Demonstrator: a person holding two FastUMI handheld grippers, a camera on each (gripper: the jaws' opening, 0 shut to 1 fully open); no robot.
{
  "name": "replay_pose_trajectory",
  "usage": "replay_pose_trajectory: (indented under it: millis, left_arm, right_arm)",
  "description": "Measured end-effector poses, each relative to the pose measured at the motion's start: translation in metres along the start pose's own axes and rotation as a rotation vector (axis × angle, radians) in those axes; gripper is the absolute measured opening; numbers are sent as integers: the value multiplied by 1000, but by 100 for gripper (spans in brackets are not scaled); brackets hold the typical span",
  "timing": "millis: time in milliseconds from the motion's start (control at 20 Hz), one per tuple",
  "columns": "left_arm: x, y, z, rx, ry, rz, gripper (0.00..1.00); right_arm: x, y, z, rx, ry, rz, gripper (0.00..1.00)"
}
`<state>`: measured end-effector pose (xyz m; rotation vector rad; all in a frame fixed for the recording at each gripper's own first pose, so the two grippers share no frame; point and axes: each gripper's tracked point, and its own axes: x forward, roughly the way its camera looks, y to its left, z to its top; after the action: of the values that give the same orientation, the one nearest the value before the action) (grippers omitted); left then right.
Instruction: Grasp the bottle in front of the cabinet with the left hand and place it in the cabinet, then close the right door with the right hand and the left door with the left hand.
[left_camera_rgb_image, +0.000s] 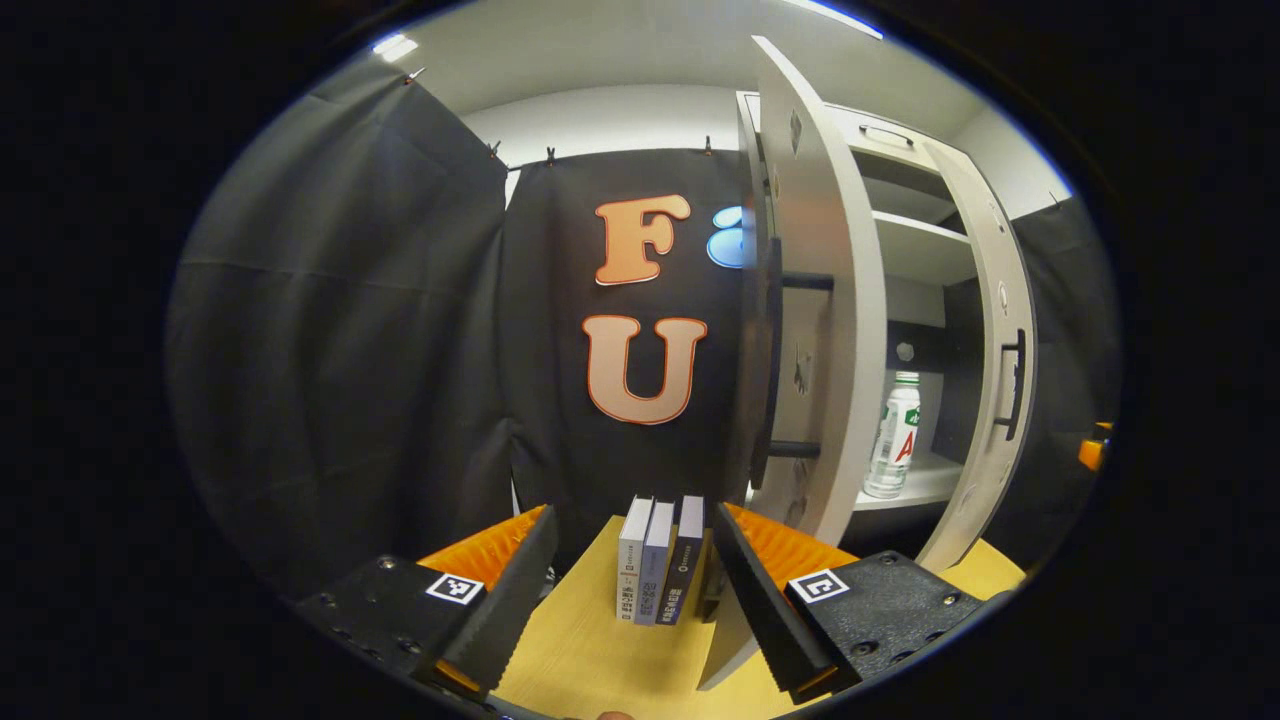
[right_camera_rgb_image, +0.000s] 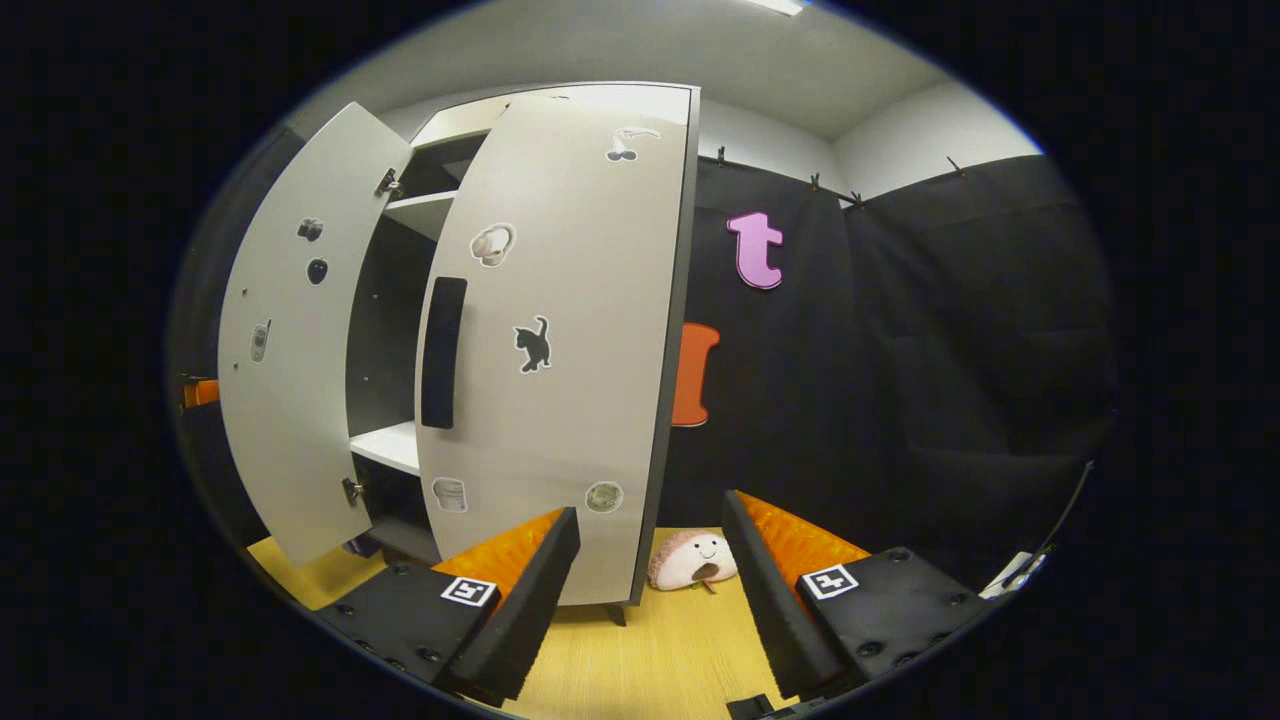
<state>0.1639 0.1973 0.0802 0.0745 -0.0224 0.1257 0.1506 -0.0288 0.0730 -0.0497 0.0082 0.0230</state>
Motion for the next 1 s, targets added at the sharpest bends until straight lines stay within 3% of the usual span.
replay_pose_trajectory:
  millis: [400,600,700,750,900,950,1000]
  left_arm:
    - [21,-17,-8,6,1,-33,95]
    - [21,-25,-13,-48,27,-60,92]
    - [20,-35,-15,-49,45,-77,99]
    - [19,-41,-15,-43,52,-85,92]
    - [19,-66,-16,-42,56,-125,91]
    - [18,-75,-17,-54,54,-147,98]
    - [19,-85,-19,-66,56,-167,98]
  right_arm:
    - [7,-8,2,13,-4,-14,95]
    - [15,-6,7,31,0,-7,95]
    - [16,-6,11,35,-1,-3,95]
    - [17,-6,14,33,-7,-3,95]
    - [13,-15,14,17,-7,-23,95]
    - [11,-18,13,12,-9,-34,95]
    - [10,-21,11,7,-8,-44,95]
